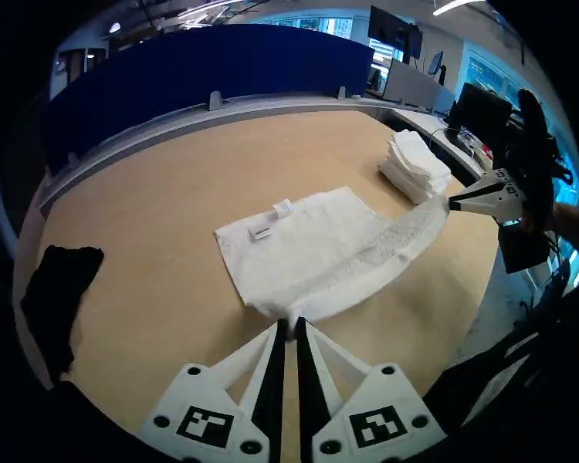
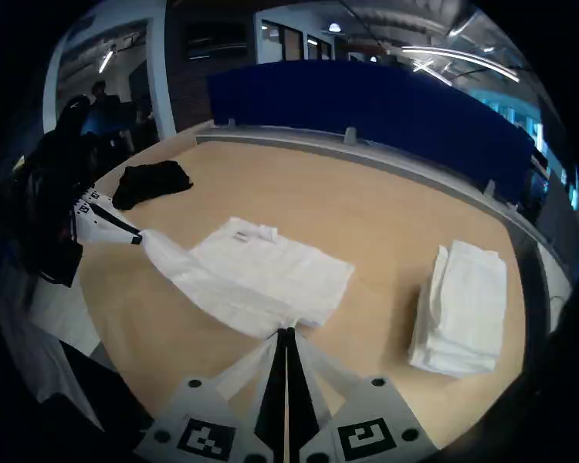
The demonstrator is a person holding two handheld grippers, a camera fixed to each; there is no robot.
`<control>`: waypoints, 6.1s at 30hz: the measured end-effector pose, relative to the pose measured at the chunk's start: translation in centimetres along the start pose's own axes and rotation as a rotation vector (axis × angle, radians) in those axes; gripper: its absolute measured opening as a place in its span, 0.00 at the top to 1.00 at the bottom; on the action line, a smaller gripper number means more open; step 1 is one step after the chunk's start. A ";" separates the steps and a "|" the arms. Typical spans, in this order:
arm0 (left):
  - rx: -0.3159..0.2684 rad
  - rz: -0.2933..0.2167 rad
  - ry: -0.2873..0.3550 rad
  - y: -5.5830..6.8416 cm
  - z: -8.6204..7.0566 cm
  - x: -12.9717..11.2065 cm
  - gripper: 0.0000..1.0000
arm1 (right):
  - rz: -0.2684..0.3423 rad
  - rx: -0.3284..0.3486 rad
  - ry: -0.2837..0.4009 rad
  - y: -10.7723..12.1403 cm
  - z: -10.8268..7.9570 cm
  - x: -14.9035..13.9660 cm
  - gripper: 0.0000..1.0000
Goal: Fold towel
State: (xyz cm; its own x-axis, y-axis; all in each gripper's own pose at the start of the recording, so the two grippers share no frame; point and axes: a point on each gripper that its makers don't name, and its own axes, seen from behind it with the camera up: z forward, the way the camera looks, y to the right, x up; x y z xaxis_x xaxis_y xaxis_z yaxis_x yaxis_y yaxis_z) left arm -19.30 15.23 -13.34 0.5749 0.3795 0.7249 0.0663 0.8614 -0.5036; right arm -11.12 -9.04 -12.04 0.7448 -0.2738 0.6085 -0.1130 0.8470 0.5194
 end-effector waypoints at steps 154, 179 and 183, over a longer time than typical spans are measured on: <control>0.385 -0.307 0.009 -14.6 -3.3 -11.1 0.07 | -0.132 0.152 -0.106 -8.0 19.1 0.5 0.00; 0.379 -0.302 0.012 -14.5 -3.5 -10.7 0.07 | -0.148 0.113 -0.080 -5.2 22.1 4.0 0.00; 0.379 -0.302 0.012 -14.6 -3.5 -10.7 0.07 | -0.150 0.112 -0.078 -5.0 22.2 4.2 0.00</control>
State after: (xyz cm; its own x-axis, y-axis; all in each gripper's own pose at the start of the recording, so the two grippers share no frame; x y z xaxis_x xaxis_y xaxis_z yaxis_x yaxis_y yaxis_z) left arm -23.59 -2.59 -15.36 0.5852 0.0915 0.8057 -0.0687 0.9956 -0.0631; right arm -22.03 -24.61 1.26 0.7061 -0.4312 0.5618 -0.0801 0.7395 0.6683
